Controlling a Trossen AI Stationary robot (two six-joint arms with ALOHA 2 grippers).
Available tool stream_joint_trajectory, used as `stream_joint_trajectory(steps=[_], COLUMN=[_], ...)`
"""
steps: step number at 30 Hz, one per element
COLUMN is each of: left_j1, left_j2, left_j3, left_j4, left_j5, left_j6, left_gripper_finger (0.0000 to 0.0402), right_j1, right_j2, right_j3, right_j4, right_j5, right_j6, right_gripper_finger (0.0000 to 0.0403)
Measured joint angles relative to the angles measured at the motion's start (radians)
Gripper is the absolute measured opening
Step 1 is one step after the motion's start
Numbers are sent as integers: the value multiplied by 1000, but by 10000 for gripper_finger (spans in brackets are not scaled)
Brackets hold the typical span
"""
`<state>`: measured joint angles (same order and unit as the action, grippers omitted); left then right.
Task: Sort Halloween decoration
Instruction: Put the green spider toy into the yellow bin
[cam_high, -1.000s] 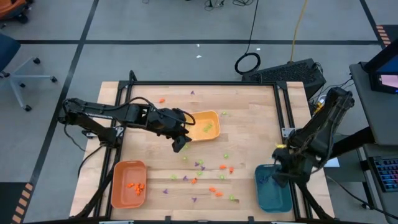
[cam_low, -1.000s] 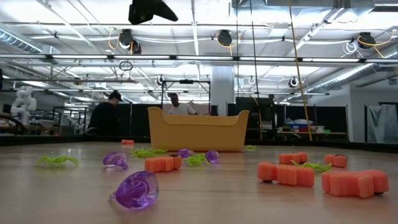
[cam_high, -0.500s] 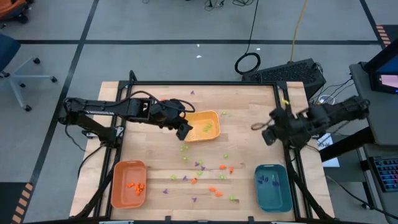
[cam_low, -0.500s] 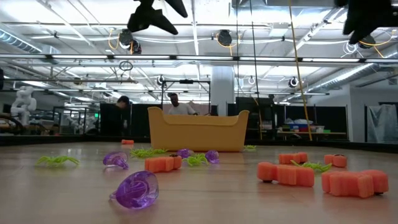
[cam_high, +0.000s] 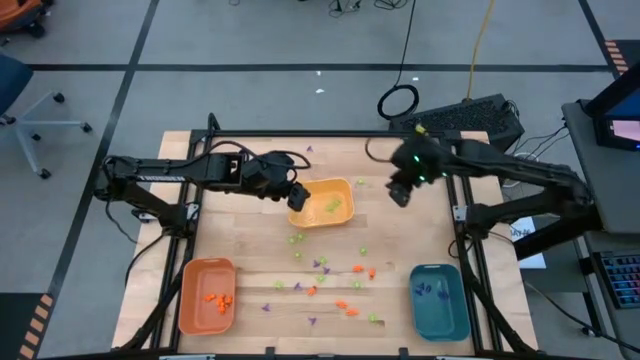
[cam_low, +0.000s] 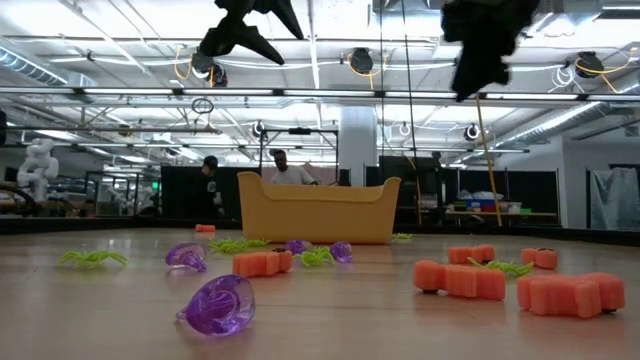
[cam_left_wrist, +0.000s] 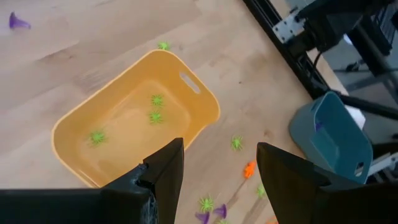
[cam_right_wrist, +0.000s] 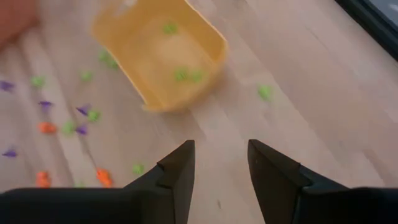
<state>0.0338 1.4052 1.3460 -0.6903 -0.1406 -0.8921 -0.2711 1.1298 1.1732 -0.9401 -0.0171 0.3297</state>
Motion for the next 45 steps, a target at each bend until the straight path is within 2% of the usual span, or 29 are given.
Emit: stream_joint_trajectory(steps=[6,11,16,20,26,28,36,45], left_j1=[-10,-28,-59,-60,-60,-60,-56,-54], left_j2=[0,0,0,0,0,0,0,0], left_j3=[0,0,0,0,0,0,0,0], left_j4=[-3,-11,-12,-21,-36,-37,-44,-63], left_j5=[-7,39,27,19,15,7,-31,-51], left_j6=[-79,-96,-60,-18,63,68,126,117], left_gripper_finger=[208,208,208,208,208,208,208,208], right_j1=[-142,-226,-264,-286,-293,-293,-280,-286], right_j2=[143,304,472,544,572,580,650,722], right_j3=[0,0,0,0,0,0,0,0], right_j4=[204,243,239,243,249,255,321,344], right_j5=[-200,-291,-301,-300,-244,-215,-216,-166], right_j6=[-215,-234,-211,-219,-315,-337,-573,-611], right_gripper_finger=[136,146,150,149,164,180,250,256])
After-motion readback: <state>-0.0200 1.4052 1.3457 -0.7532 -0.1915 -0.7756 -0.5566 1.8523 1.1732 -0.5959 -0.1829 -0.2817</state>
